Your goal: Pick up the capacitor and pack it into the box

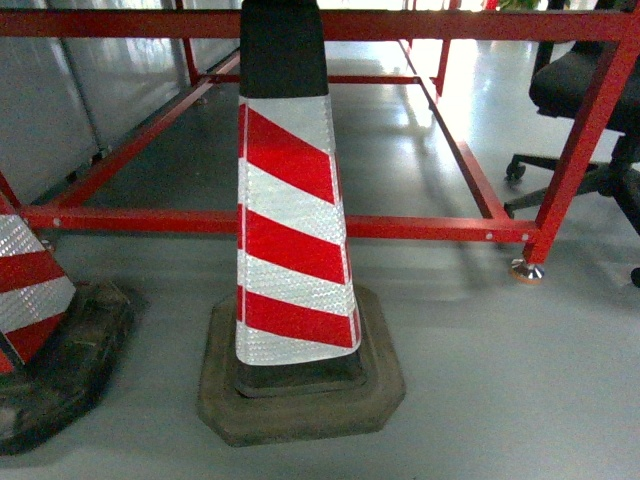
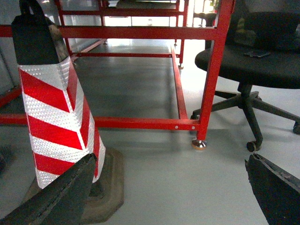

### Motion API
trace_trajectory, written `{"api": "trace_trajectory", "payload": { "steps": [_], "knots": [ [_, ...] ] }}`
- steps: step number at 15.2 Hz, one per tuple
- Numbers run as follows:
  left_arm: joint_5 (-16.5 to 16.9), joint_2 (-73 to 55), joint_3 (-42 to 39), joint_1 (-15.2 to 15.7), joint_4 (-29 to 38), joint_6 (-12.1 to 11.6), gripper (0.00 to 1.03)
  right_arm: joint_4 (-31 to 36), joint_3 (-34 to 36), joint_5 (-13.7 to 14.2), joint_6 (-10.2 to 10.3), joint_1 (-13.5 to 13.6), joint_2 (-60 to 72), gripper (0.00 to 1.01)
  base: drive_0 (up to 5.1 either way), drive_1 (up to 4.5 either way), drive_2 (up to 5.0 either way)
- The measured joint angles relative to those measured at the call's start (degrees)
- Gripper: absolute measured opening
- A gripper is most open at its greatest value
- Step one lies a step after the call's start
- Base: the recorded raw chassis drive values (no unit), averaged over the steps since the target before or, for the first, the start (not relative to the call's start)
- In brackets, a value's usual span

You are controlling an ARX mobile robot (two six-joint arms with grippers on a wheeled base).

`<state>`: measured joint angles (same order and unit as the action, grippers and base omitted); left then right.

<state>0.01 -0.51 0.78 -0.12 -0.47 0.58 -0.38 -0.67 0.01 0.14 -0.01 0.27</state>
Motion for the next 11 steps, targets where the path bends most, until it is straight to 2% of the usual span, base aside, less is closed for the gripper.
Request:
{"api": "trace_trajectory", "payload": {
  "steps": [11],
  "knots": [
    [0.00,0.00,0.00,0.00,0.07,-0.59,0.44,0.07,0.00,0.07,0.04,0.00,0.00,0.98,0.0,0.00,0.0]
  ]
}}
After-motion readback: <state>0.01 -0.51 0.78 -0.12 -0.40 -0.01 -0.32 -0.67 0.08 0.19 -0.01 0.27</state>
